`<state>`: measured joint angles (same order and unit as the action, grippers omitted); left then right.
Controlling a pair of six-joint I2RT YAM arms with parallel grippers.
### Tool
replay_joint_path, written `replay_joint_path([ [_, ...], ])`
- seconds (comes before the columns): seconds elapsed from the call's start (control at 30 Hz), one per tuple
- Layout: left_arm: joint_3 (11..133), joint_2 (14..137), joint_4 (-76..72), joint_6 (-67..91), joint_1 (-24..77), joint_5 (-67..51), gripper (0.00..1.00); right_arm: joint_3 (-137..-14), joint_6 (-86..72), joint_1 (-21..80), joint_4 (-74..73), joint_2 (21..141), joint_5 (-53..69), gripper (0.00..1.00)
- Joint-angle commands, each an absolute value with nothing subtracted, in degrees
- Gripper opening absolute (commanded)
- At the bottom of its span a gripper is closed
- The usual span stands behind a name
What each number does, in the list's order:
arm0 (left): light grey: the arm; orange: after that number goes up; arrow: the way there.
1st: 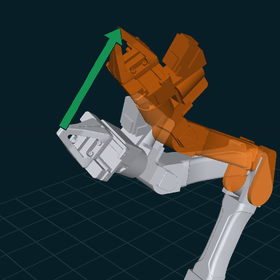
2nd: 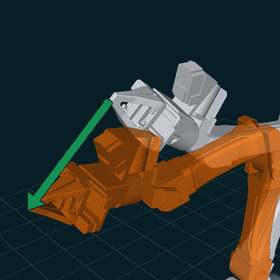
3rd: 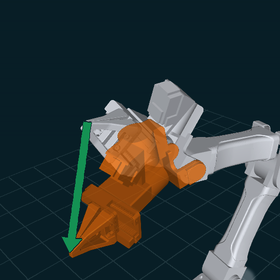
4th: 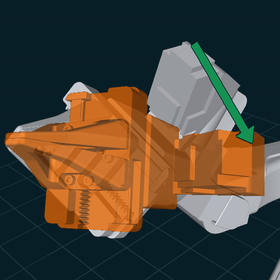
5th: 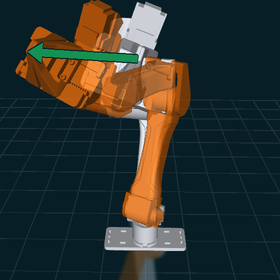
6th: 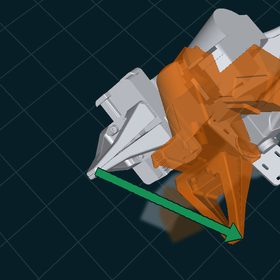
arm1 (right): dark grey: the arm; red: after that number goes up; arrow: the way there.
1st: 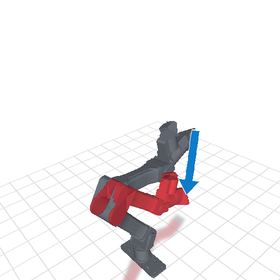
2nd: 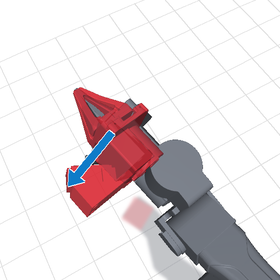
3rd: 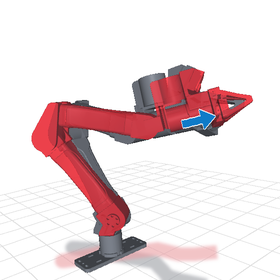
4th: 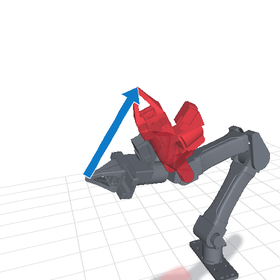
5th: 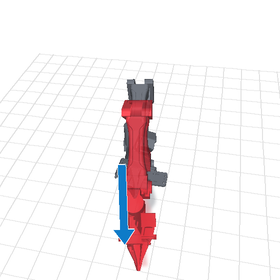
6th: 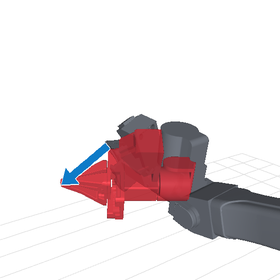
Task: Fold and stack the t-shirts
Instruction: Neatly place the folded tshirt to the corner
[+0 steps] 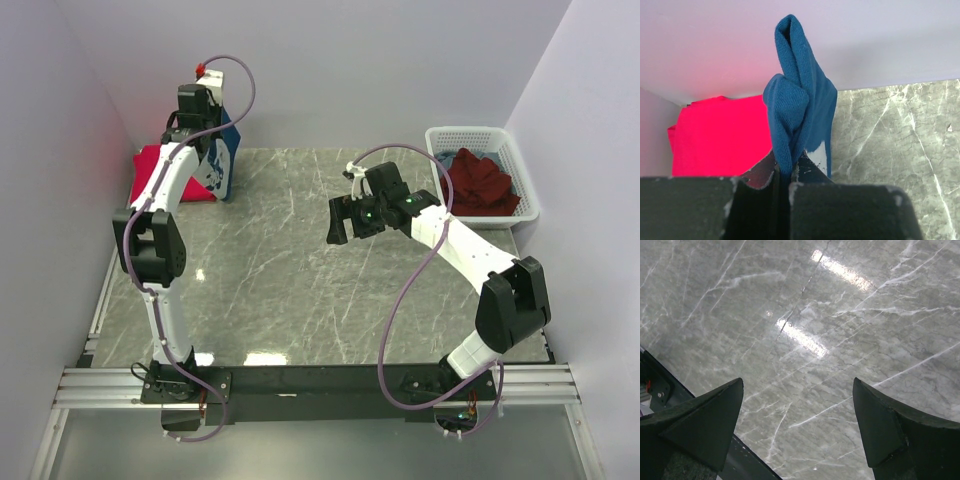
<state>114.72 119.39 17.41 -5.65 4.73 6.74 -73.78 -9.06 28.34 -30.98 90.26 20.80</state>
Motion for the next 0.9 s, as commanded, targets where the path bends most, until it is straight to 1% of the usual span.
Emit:
replay_joint_path([
  [0.0,114.79,113.82,13.19,-7.29,4.31,6.15,0.0,-74.88,-9.23,28.12,-30.23,90.79,21.62,0.96],
  [0.33,116.1,116.28,12.83,-8.96,2.38,5.98,0.0,-74.88,-9.41,28.04,-30.5,91.76,21.53,0.96],
  [0.5,113.47,116.01,9.85,-10.28,0.7,5.97,0.0,-75.14,-9.49,27.95,-30.59,92.28,21.97,0.96],
  [0.87,117.41,121.28,10.98,-13.01,-3.25,2.2,0.0,-76.11,-9.67,28.21,-31.29,94.22,22.5,0.97],
])
